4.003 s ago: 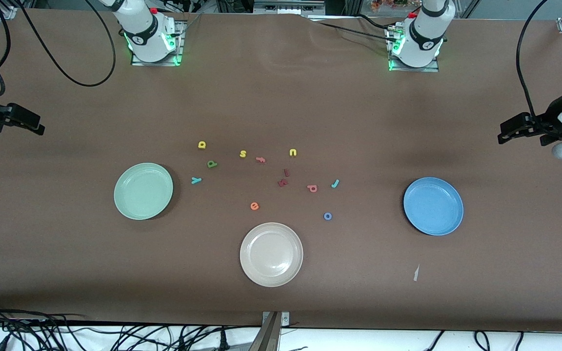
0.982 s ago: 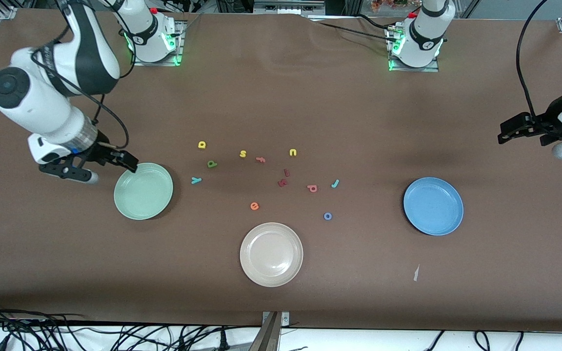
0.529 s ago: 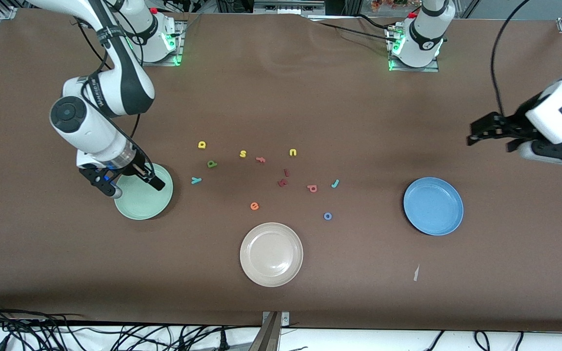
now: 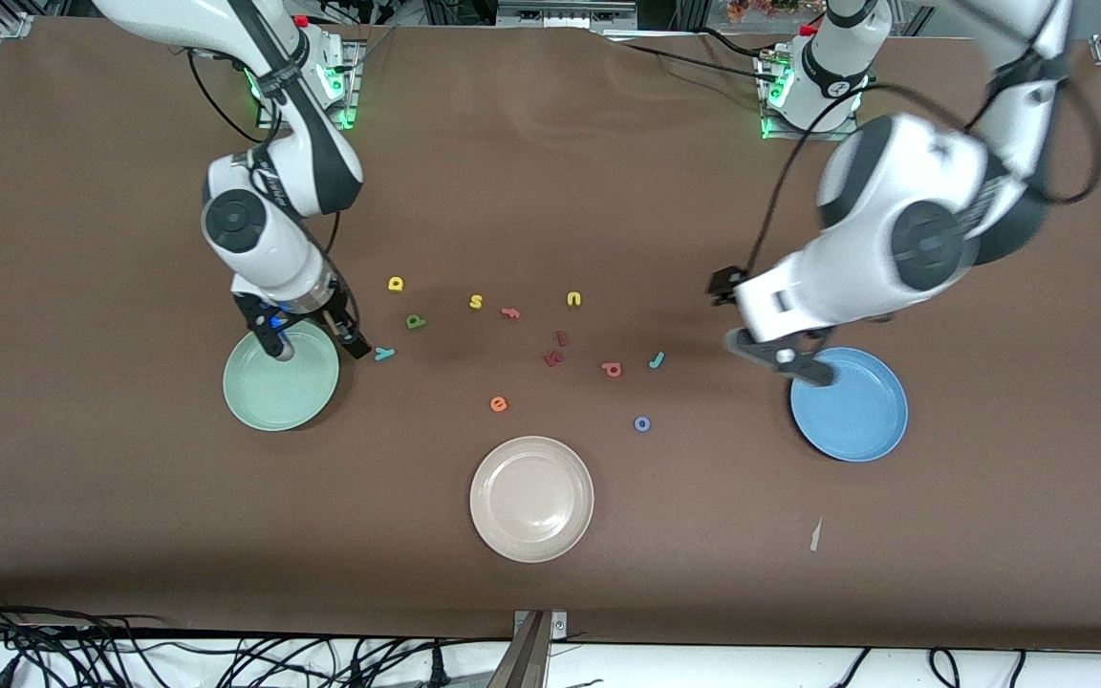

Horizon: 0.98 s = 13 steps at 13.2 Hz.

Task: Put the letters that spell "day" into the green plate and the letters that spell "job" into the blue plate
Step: 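Reach the right gripper to the cyan y while the left gripper reaches the cyan r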

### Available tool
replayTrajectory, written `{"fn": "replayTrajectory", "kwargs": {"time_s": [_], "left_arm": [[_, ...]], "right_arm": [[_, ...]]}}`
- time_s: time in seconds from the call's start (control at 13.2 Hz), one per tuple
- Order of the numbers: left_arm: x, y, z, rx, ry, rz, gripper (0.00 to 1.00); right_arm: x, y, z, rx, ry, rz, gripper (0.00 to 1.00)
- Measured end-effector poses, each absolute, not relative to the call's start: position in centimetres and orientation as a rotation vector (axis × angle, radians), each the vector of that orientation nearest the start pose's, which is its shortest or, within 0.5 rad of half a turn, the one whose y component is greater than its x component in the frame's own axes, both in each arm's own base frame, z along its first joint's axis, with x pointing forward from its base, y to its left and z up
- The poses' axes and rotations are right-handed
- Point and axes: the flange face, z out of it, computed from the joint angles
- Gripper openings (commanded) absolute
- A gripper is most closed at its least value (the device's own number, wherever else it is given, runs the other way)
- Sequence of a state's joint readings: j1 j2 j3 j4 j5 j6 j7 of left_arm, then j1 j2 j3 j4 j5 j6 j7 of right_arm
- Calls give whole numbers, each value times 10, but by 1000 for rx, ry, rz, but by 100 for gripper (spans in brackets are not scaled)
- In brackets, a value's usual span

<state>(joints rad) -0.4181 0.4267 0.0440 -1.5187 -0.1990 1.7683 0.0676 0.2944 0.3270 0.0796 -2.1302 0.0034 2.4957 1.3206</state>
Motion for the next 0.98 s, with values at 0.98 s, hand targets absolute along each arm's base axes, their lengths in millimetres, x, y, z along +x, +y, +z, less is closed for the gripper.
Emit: {"fn": "replayTrajectory", "kwargs": {"time_s": [0.98], "left_arm": [[564, -329, 214, -3061, 831, 106, 100]], "right_arm": [[545, 219, 184, -2619, 1533, -55, 81]]}}
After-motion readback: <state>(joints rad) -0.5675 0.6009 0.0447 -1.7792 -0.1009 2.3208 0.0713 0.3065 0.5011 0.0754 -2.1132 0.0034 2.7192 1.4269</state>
